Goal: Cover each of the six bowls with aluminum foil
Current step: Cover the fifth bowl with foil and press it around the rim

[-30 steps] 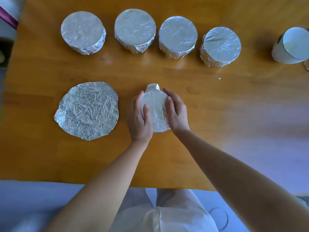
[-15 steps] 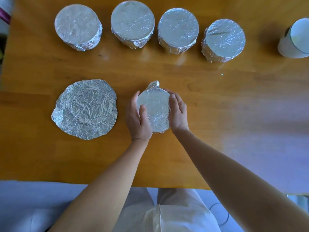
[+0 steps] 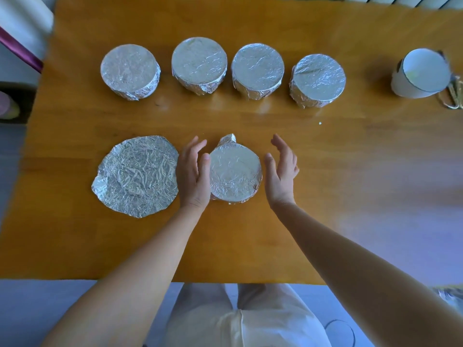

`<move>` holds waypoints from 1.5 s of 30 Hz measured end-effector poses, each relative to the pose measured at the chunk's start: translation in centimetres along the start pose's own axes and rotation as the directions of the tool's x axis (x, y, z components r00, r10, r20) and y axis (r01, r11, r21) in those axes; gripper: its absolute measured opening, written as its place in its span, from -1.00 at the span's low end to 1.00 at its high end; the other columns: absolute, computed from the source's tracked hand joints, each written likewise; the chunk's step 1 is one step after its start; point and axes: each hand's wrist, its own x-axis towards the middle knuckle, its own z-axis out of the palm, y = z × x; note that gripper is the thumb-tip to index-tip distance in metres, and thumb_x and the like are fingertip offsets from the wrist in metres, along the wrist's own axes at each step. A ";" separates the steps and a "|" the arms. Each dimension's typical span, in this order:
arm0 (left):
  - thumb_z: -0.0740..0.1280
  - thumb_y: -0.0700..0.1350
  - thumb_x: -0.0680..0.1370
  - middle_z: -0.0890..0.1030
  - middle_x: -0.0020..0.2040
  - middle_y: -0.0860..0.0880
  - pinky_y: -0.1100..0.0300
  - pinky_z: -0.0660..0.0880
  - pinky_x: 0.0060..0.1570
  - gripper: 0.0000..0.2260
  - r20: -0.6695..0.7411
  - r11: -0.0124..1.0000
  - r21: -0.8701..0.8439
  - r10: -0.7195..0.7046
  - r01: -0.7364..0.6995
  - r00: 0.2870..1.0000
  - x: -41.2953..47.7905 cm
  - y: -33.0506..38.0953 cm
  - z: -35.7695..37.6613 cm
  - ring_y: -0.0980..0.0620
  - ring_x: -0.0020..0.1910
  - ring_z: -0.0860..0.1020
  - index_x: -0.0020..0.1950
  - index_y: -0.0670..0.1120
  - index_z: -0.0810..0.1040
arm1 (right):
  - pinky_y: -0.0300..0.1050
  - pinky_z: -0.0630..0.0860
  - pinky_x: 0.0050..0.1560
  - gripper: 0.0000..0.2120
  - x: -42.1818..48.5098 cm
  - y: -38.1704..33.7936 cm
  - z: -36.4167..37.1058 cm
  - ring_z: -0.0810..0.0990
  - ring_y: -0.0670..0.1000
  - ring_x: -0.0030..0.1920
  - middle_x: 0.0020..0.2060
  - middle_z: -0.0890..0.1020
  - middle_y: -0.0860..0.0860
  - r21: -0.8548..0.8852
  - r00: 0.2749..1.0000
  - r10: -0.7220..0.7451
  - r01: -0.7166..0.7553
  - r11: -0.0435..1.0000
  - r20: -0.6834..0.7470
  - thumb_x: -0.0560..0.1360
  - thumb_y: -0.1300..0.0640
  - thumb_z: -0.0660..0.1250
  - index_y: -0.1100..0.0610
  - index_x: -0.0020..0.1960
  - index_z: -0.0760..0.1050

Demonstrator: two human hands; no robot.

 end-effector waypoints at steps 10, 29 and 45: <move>0.01 0.11 0.62 0.60 -0.09 -0.12 0.07 0.39 -0.16 -0.54 -0.044 0.958 0.201 -0.200 0.205 0.979 0.7 1.3 0.2 -0.13 -0.08 0.54 -0.04 -0.21 0.55 | -0.18 0.43 -0.18 -0.74 -6.2 -0.9 -1.2 0.53 -0.02 -0.16 -0.14 0.51 -0.07 0.237 0.933 0.357 -0.359 0.903 0.051 0.56 0.18 0.21 0.07 0.25 0.36; 0.00 0.10 0.65 0.59 0.01 -0.13 0.05 0.39 0.00 -0.54 -0.224 0.931 0.155 -0.294 0.332 0.929 -5.4 0.1 -2.2 -0.13 0.09 0.50 0.00 -0.18 0.57 | -0.18 0.39 0.16 -0.63 0.5 -3.6 -0.8 0.51 -0.06 0.18 0.23 0.55 -0.02 0.172 0.932 0.275 -0.319 0.932 0.237 0.59 0.04 0.21 0.09 0.37 0.39; 0.05 -0.04 0.67 0.55 0.30 0.00 0.19 0.40 0.34 -0.60 -0.151 0.934 -0.327 -0.203 0.145 0.968 -2.2 -0.3 3.6 0.14 0.31 0.48 0.41 -0.18 0.47 | -0.22 0.43 0.29 -0.65 -1.9 -1.3 4.9 0.53 -0.17 0.25 0.19 0.62 -0.07 0.431 0.978 0.194 -0.142 0.891 -0.079 0.67 0.11 0.07 0.16 0.30 0.54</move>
